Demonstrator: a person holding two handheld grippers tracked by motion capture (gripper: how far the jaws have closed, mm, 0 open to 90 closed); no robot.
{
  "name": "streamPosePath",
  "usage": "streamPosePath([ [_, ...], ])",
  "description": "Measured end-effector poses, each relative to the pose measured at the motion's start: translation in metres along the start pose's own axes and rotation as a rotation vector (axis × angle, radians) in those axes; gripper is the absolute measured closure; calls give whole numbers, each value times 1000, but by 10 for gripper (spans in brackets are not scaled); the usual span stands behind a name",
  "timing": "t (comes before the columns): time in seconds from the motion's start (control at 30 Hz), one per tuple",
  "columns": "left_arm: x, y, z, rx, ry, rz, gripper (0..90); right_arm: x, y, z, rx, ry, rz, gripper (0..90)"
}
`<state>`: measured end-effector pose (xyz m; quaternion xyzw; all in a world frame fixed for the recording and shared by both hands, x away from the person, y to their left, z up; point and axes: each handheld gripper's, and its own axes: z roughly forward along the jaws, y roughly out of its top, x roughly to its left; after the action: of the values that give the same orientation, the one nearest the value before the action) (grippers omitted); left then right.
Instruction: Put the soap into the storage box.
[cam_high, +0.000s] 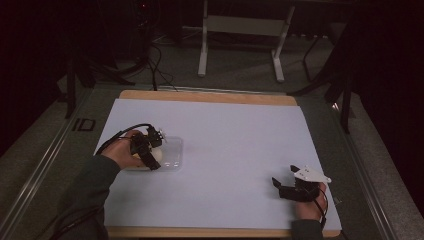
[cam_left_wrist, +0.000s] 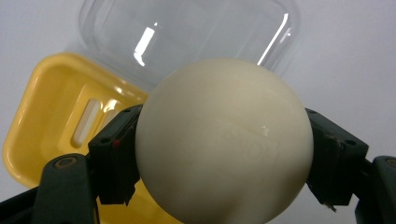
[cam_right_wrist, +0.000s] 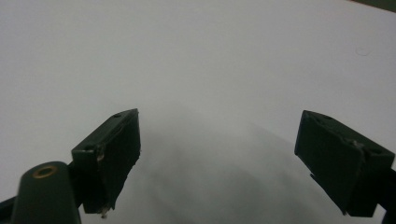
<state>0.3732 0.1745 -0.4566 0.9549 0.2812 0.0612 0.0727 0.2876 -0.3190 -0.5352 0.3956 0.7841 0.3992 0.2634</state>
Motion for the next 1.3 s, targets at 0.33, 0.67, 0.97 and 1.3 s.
streamPosePath([
  [0.33,8,-3,2,-1,27,-78,238,0,0,0,0,0,0,143],
  [0.67,14,-7,-2,-47,43,-122,238,0,0,0,1,0,-1,143],
  [0.97,22,-11,3,-37,37,-187,238,0,0,0,1,-1,-2,142],
  [1.3,31,-14,6,-32,57,-237,238,0,0,0,3,0,0,143],
])
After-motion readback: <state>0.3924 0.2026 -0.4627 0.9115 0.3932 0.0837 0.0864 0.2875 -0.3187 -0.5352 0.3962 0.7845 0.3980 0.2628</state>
